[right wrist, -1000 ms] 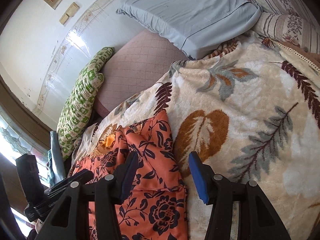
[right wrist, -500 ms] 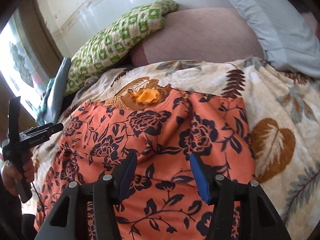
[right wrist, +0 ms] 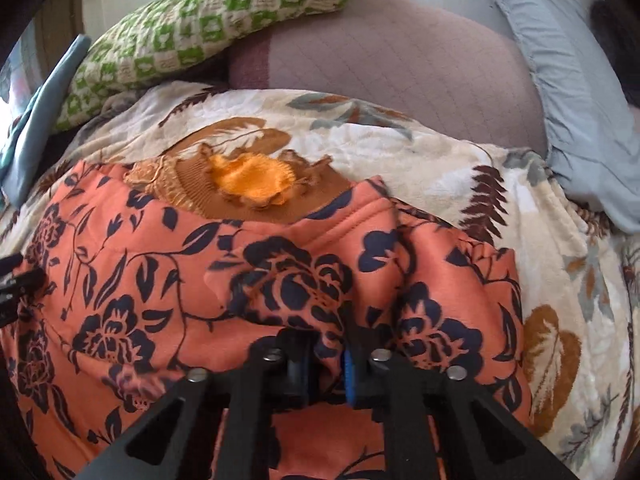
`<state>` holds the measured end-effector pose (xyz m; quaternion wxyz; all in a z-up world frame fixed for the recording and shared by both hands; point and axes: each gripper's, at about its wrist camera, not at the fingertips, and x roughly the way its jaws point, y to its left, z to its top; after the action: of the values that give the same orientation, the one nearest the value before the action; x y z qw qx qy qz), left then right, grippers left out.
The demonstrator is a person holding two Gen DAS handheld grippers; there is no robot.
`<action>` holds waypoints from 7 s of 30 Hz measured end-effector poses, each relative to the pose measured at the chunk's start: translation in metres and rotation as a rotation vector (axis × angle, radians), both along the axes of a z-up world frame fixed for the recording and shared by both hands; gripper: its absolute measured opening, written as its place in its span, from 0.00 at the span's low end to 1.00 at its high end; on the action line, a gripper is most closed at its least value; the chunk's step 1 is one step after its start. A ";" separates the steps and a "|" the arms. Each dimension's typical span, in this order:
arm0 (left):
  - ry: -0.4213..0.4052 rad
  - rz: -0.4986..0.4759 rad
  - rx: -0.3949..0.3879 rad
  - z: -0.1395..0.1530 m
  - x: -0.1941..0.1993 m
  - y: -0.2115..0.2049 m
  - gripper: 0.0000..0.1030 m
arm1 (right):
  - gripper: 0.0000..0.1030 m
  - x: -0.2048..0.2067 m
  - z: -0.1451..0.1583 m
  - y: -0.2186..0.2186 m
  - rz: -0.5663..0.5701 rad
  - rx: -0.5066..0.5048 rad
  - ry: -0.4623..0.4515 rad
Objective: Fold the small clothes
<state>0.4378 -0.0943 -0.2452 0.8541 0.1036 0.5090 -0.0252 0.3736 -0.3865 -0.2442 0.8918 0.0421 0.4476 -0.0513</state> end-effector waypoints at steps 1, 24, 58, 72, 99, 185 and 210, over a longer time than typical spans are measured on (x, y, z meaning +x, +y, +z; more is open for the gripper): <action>0.002 0.002 0.002 0.000 -0.001 0.000 0.59 | 0.08 -0.004 0.002 -0.009 -0.025 0.037 -0.005; -0.214 0.312 -0.070 0.095 0.079 0.165 0.65 | 0.20 -0.136 0.046 -0.109 -0.297 0.512 -0.175; -0.098 0.247 -0.249 0.097 -0.051 0.250 0.87 | 0.20 -0.217 0.080 -0.056 -0.029 0.353 -0.197; 0.139 0.040 -0.247 0.032 -0.231 0.158 0.82 | 0.59 -0.364 0.038 -0.057 -0.049 0.493 -0.041; 0.235 -0.074 -0.332 0.002 -0.267 0.135 0.19 | 0.26 -0.364 -0.036 -0.043 -0.204 0.416 0.264; 0.043 -0.068 -0.803 0.126 -0.130 0.160 0.06 | 0.08 -0.253 0.101 -0.149 -0.154 0.906 -0.230; -0.121 0.147 -0.557 0.060 0.060 0.117 0.09 | 0.52 -0.034 -0.009 -0.260 -0.425 0.967 -0.345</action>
<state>0.4976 0.0223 -0.1848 0.8779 -0.1707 0.4369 -0.0960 0.3397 -0.6461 -0.2535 0.8012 0.5439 0.2493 -0.0110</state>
